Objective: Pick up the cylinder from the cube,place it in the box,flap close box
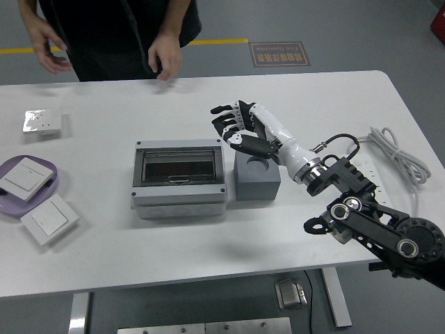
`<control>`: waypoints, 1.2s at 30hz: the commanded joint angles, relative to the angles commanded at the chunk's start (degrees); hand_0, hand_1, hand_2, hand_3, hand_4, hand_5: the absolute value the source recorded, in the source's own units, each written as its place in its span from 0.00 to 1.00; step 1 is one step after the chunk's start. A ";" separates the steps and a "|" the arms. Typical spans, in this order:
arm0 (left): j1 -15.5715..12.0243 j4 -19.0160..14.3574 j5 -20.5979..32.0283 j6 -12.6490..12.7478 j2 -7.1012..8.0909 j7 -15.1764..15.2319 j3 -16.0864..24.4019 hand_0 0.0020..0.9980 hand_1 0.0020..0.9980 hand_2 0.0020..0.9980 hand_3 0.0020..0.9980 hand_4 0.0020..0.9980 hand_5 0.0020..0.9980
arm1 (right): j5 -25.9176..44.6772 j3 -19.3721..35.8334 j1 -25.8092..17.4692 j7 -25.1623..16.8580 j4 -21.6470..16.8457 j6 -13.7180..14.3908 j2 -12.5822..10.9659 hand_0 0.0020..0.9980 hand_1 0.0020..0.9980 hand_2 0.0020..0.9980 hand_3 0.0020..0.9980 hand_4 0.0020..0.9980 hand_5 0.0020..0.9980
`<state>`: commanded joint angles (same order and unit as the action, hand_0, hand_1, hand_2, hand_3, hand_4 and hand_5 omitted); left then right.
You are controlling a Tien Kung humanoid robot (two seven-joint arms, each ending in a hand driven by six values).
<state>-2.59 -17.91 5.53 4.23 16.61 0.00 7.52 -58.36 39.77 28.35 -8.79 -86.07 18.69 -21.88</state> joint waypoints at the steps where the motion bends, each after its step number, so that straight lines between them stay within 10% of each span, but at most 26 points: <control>1: -0.08 0.04 0.20 -0.02 -0.04 0.01 0.08 0.61 0.63 0.61 0.64 0.71 0.25 | -0.53 1.34 -1.08 0.06 -0.19 0.06 -0.04 0.59 0.62 0.64 0.69 0.59 0.30; 16: -0.01 0.15 0.33 -0.07 0.59 0.00 0.42 0.61 0.63 0.61 0.64 0.71 0.25 | -3.16 16.88 -13.58 0.68 -0.07 -0.31 -0.89 0.59 0.62 0.63 0.68 0.60 0.31; 36: -0.08 0.53 1.87 -0.11 0.93 0.04 -0.57 0.61 0.63 0.61 0.64 0.71 0.25 | -3.24 22.09 -17.04 -1.05 1.21 0.46 -0.38 0.61 0.63 0.64 0.68 0.61 0.31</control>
<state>-2.67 -17.37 7.40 4.12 17.53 0.04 6.95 -61.60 61.86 11.31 -9.84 -84.86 19.16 -22.26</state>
